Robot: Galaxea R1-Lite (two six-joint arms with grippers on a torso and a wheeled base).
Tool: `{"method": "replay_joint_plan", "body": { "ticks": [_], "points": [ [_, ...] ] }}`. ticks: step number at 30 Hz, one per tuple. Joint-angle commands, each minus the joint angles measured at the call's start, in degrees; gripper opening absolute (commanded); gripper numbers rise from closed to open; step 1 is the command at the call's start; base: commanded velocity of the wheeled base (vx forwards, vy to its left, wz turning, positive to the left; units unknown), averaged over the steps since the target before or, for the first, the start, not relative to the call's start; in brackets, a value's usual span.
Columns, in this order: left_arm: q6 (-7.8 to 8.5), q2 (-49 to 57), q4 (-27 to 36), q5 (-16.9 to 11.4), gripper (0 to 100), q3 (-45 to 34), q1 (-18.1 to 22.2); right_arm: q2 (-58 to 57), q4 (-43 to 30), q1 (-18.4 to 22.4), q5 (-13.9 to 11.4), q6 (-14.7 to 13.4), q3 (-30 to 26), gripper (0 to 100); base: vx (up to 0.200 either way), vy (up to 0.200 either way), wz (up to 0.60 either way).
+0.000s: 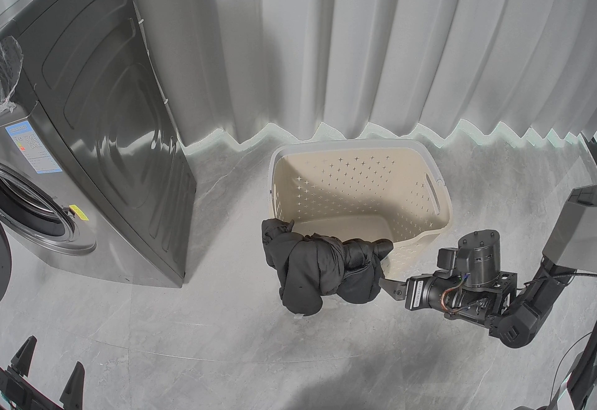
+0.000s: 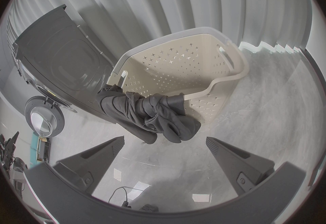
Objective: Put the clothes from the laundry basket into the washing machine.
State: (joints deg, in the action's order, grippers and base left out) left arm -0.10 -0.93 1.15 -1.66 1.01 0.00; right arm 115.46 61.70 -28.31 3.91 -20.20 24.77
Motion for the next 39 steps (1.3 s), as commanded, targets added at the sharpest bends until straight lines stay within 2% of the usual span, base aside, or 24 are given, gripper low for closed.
{"method": "replay_joint_plan", "body": {
  "ticks": [1, 27, 39],
  "points": [
    [-0.25, 0.8, 0.0, 0.0, 100, -0.6, 0.0, 4.9, 0.0, -1.0, 0.0, -0.2, 3.6, 100, 0.0, 0.0, 0.0],
    [-0.43, 0.8, 0.0, 0.2, 100, -0.6, 0.0, 18.1, 0.2, -1.0, 1.0, -1.2, 18.4, 100, 0.0, 0.0, 0.0],
    [-0.43, 0.8, 0.0, 0.2, 100, -0.6, 0.0, 19.7, 0.1, -0.3, 1.1, -1.1, 22.3, 100, 0.0, 0.0, 0.0]
  ]
}}
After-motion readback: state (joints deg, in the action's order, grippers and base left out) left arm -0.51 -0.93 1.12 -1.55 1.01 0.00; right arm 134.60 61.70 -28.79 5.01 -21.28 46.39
